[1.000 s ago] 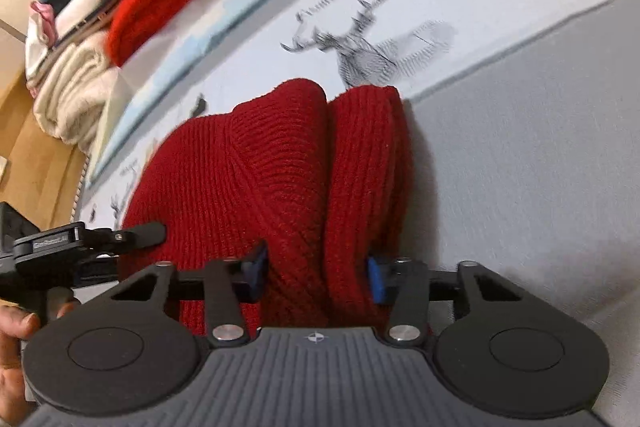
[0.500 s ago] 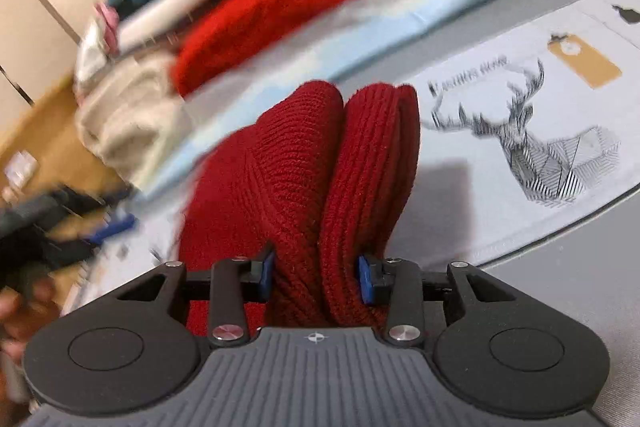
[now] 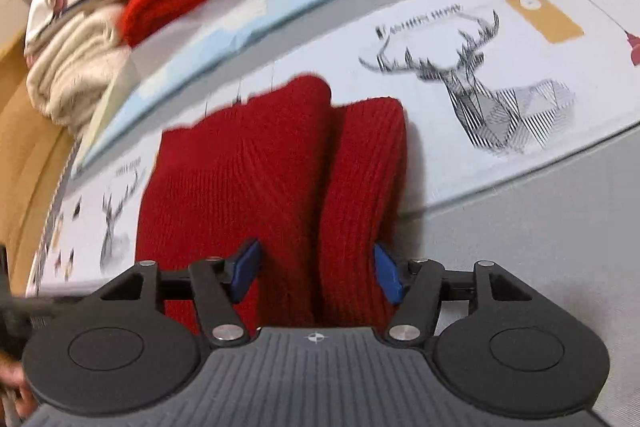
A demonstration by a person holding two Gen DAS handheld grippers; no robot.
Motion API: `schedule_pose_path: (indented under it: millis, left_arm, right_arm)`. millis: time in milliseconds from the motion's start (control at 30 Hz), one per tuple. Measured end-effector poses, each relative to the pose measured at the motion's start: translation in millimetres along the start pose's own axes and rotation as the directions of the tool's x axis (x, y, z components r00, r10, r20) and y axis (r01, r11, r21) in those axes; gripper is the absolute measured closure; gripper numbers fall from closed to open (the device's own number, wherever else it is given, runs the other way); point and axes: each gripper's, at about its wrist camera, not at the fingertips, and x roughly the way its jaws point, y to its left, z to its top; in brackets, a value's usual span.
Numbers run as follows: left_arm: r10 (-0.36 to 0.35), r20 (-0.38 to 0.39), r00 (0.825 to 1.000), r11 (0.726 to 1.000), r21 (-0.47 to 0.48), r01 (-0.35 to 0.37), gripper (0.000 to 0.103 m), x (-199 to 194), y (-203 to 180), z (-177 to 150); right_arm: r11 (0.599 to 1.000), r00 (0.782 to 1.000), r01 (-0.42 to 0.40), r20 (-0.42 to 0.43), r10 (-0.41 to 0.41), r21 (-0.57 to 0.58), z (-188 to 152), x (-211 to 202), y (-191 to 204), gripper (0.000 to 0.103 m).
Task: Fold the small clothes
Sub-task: 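Lower the folded sweater onto the bed and open both grippers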
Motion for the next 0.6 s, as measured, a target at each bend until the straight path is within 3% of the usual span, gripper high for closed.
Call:
schedule_pose_path:
  millis: [67, 133, 167, 233, 300, 367, 467, 567, 600]
  left_arm:
    - [0.019, -0.014, 1.000, 0.999, 0.041, -0.018, 0.031, 3, -4, -5]
    - [0.124, -0.092, 0.988, 0.990, 0.081, -0.116, 0.023, 23, -5, -19]
    - [0.139, -0.104, 0.985, 0.988, 0.082, -0.131, 0.023, 27, -7, -23]
    - [0.155, -0.080, 0.985, 0.986, 0.074, -0.149, 0.023, 20, -14, -24]
    - [0.183, 0.016, 0.983, 0.979, 0.091, -0.183, 0.023, -5, -28, -23]
    - [0.218, 0.113, 0.969, 0.969, 0.092, -0.229, 0.018, -33, -40, -23]
    - [0.256, 0.232, 0.938, 0.959, 0.062, -0.277, 0.015, -76, -57, -29]
    - [0.266, 0.357, 0.895, 0.953, 0.040, -0.299, 0.000, -118, -76, -53]
    - [0.267, 0.404, 0.875, 0.951, 0.033, -0.306, 0.000, -131, -83, -66]
  right_arm:
    - [1.000, 0.999, 0.003, -0.051, -0.005, -0.030, -6, -5, -3, 0.036]
    - [0.997, 0.995, 0.009, -0.095, -0.016, -0.076, -12, -8, -6, 0.036]
    - [0.995, 0.993, 0.020, -0.117, -0.031, -0.098, -16, -8, -7, 0.033]
    - [0.991, 0.988, 0.050, -0.137, -0.067, -0.127, -23, -10, -11, 0.031]
    - [0.991, 0.987, 0.057, -0.141, -0.075, -0.124, -28, -16, -15, 0.031]
    - [0.985, 0.988, 0.102, -0.099, -0.116, -0.139, -30, -29, -13, 0.032]
    - [0.951, 0.976, 0.220, 0.057, -0.212, -0.218, -33, -61, 3, 0.035]
    - [0.930, 0.950, 0.272, 0.221, -0.219, -0.247, -42, -105, 21, 0.034]
    - [0.929, 0.943, 0.270, 0.265, -0.202, -0.251, -46, -120, 28, 0.033]
